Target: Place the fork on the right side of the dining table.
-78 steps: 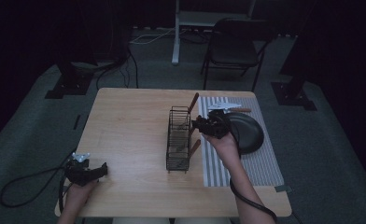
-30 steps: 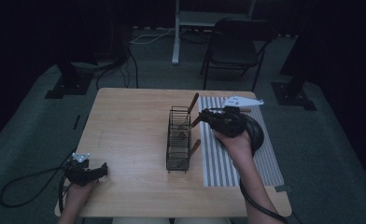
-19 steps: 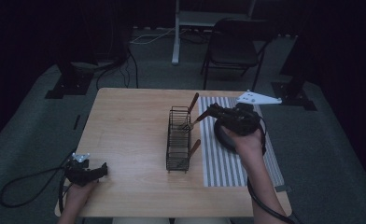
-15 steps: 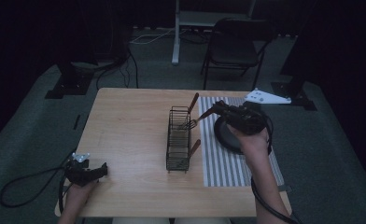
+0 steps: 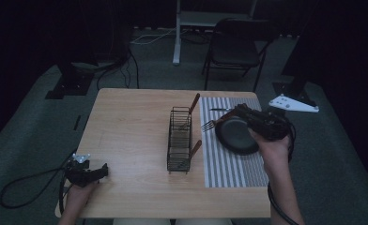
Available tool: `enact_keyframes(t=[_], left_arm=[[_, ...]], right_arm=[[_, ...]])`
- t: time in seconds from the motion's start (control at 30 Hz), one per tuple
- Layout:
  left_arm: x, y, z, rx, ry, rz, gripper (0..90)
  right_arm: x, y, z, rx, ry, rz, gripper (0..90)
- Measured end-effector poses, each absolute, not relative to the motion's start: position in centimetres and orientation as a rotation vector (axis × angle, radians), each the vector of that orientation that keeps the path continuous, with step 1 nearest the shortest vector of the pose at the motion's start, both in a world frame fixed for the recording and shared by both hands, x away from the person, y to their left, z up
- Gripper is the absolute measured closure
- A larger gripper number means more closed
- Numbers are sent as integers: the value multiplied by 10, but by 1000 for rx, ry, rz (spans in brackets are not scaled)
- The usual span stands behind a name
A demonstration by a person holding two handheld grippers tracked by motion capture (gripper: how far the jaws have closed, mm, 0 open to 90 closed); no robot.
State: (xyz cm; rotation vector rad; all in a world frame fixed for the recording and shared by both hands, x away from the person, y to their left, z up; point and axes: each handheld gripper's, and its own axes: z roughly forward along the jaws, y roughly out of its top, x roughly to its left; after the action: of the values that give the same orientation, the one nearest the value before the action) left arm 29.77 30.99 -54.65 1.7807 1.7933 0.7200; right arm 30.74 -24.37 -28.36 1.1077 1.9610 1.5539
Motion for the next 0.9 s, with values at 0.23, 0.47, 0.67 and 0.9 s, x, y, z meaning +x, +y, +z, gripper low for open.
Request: enact_keyframes(t=[0.23, 0.47, 0.67, 0.9], left_arm=[[298, 310, -546, 1782, 1793, 721, 8], [298, 310, -547, 1781, 1793, 721, 8], [298, 310, -546, 1781, 1794, 720, 8], [298, 310, -547, 1780, 1793, 721, 8]], right_arm=[[304, -251, -305, 1171, 1952, 1519, 812], [301, -255, -332, 1243, 1949, 1479, 812], [296, -258, -351, 1293, 1938, 1434, 812], [291, -260, -374, 1351, 1938, 1399, 812]])
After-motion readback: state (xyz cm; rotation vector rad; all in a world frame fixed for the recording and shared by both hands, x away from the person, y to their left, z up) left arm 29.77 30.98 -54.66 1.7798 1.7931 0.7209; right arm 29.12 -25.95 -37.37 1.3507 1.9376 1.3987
